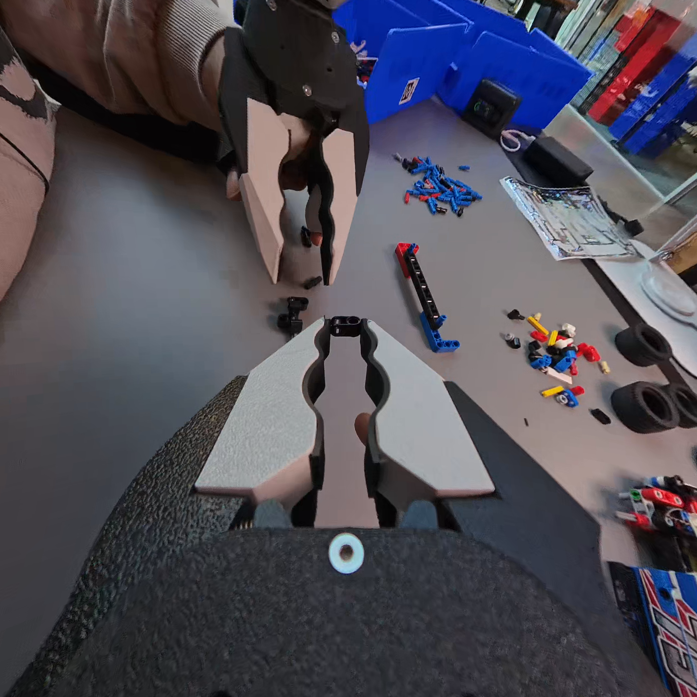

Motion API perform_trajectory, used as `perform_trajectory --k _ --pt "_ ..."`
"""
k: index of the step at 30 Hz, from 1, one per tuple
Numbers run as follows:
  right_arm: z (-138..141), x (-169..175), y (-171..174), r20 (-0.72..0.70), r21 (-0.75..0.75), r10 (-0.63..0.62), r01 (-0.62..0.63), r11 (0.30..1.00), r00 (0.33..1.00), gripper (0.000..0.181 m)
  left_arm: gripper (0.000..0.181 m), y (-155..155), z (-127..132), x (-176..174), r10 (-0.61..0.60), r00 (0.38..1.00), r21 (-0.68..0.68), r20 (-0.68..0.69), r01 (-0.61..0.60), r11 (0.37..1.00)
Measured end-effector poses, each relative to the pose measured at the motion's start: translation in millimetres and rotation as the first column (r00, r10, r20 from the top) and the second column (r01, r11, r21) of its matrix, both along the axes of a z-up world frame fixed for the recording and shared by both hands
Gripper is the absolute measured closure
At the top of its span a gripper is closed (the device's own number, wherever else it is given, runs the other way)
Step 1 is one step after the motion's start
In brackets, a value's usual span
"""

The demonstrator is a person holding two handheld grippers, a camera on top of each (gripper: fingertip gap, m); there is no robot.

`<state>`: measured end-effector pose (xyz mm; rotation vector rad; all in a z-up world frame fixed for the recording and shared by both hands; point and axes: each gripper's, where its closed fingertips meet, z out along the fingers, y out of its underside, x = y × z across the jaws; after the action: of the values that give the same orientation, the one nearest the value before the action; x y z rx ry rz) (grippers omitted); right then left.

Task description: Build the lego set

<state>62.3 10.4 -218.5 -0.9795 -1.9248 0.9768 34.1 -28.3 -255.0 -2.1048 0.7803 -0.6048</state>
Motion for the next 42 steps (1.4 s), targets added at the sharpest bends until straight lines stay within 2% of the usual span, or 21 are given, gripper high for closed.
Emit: perform_trajectory --k 5,7,9,12,15,19,29,33,42 --pt "-12.0 1.5 -4.1 0.049 -0.020 0.023 -0.022 1.000 0.999 0.167 0.151 3.4 -21.6 15.6 -0.123 0.970 -0.036 -0.212 0.118 0.992" --pt "-14.8 3.7 -6.2 0.061 -0.032 0.032 -0.030 0.999 0.998 0.167 0.155 3.5 -24.3 19.6 -0.167 0.956 -0.059 -0.241 0.157 0.986" --pt "-16.0 6.8 -10.0 0.071 -0.056 0.049 -0.045 0.997 0.996 0.167 0.167 2.3 -24.5 23.9 -0.199 0.952 -0.074 -0.232 0.186 0.980" --pt "-16.0 10.1 -15.4 0.085 -0.092 0.074 -0.066 0.994 0.994 0.167 0.167 7.5 -22.4 27.4 -0.178 0.966 -0.033 -0.186 0.175 0.984" --pt "-10.7 12.2 -20.1 0.075 -0.130 0.096 -0.085 0.988 0.993 0.167 0.167 7.0 -1.4 38.9 -0.168 0.986 0.066 -0.010 0.168 0.984" --pt "-3.0 13.8 -23.3 0.050 -0.193 0.118 -0.106 0.975 0.992 0.167 0.167 6.8 22.9 42.8 -0.163 0.985 0.181 0.060 0.150 0.972" --pt "-1.1 13.1 -38.3 0.064 -0.294 0.198 -0.171 0.940 0.978 0.167 0.167 -3.2 26.8 52.1 -0.180 0.983 0.204 0.047 0.167 0.965" --pt "10.5 14.3 -31.4 0.024 -0.364 0.190 -0.169 0.916 0.982 0.167 0.167 -3.8 33.3 47.3 -0.175 0.983 0.217 0.062 0.158 0.963" --pt "4.8 9.5 -38.6 0.045 -0.373 0.210 -0.179 0.910 0.977 0.167 0.167 -8.9 35.4 44.5 -0.179 0.980 0.208 0.084 0.158 0.965"
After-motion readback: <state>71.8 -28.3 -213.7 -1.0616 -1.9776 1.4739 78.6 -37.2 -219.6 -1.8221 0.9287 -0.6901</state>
